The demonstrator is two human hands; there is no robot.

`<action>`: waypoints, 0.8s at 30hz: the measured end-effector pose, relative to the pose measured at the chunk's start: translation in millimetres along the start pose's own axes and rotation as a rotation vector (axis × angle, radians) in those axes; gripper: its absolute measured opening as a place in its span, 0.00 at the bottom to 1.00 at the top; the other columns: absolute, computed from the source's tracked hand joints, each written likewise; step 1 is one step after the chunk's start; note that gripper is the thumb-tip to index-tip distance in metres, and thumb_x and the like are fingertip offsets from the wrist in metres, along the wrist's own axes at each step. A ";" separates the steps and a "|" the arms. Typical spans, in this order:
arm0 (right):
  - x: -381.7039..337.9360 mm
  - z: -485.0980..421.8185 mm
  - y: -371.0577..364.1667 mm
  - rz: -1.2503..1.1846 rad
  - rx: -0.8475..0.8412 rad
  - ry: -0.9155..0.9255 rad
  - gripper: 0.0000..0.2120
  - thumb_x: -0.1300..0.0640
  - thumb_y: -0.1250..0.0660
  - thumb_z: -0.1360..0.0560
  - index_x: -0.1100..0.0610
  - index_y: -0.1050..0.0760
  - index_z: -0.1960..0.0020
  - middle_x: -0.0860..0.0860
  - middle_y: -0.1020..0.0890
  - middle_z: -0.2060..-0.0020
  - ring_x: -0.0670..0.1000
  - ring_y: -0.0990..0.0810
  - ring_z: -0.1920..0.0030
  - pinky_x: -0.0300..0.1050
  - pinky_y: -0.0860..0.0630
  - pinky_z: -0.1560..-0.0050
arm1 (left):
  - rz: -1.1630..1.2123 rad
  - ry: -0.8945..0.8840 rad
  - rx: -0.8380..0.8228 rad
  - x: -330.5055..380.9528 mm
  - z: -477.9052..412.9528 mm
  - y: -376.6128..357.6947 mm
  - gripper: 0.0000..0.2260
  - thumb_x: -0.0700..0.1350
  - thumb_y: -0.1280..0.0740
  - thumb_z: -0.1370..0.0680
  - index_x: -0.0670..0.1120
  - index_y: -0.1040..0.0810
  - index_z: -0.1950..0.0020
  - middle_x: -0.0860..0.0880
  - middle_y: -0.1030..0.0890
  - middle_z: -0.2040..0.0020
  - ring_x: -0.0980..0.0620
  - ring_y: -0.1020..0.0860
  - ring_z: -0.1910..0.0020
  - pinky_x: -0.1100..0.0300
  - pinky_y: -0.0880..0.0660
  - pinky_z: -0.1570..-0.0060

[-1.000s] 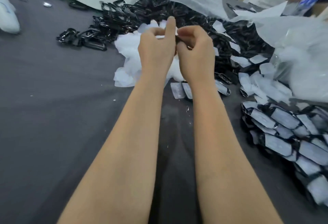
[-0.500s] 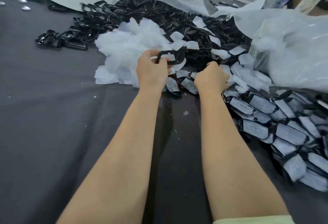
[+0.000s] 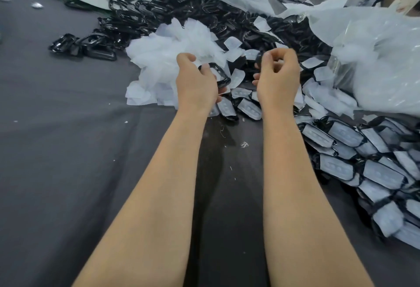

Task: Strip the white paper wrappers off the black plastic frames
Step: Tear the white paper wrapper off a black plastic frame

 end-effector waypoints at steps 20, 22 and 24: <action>14.2 30.5 -17.5 -0.526 -0.145 -0.258 0.07 0.66 0.32 0.25 0.55 0.25 0.55 0.50 0.21 0.62 0.42 0.23 0.66 0.32 0.24 0.62 | -0.111 -0.127 0.111 -11.4 3.3 8.1 0.05 0.45 0.38 0.20 0.48 0.28 0.55 0.48 0.21 0.63 0.54 0.23 0.68 0.60 0.23 0.70; 14.0 30.7 -17.8 -0.485 -0.149 -0.226 0.06 0.65 0.32 0.24 0.54 0.25 0.54 0.48 0.21 0.63 0.40 0.24 0.69 0.32 0.26 0.64 | -0.108 -0.146 0.090 -12.1 2.7 6.8 0.03 0.45 0.38 0.20 0.48 0.27 0.53 0.48 0.21 0.63 0.54 0.21 0.65 0.58 0.21 0.64; 12.8 31.9 -20.1 -0.492 -0.171 -0.218 0.06 0.66 0.33 0.24 0.56 0.25 0.55 0.50 0.21 0.63 0.41 0.22 0.69 0.33 0.25 0.64 | -0.070 -0.144 0.036 -10.8 1.8 4.8 0.02 0.45 0.36 0.20 0.47 0.25 0.51 0.50 0.20 0.63 0.56 0.21 0.65 0.59 0.22 0.57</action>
Point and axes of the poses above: each hand's wrist, its own z-axis away from the middle knuckle, its own y-axis out of the back of the hand, x = y × z, the point moved 2 cm from there along -z, towards the middle knuckle
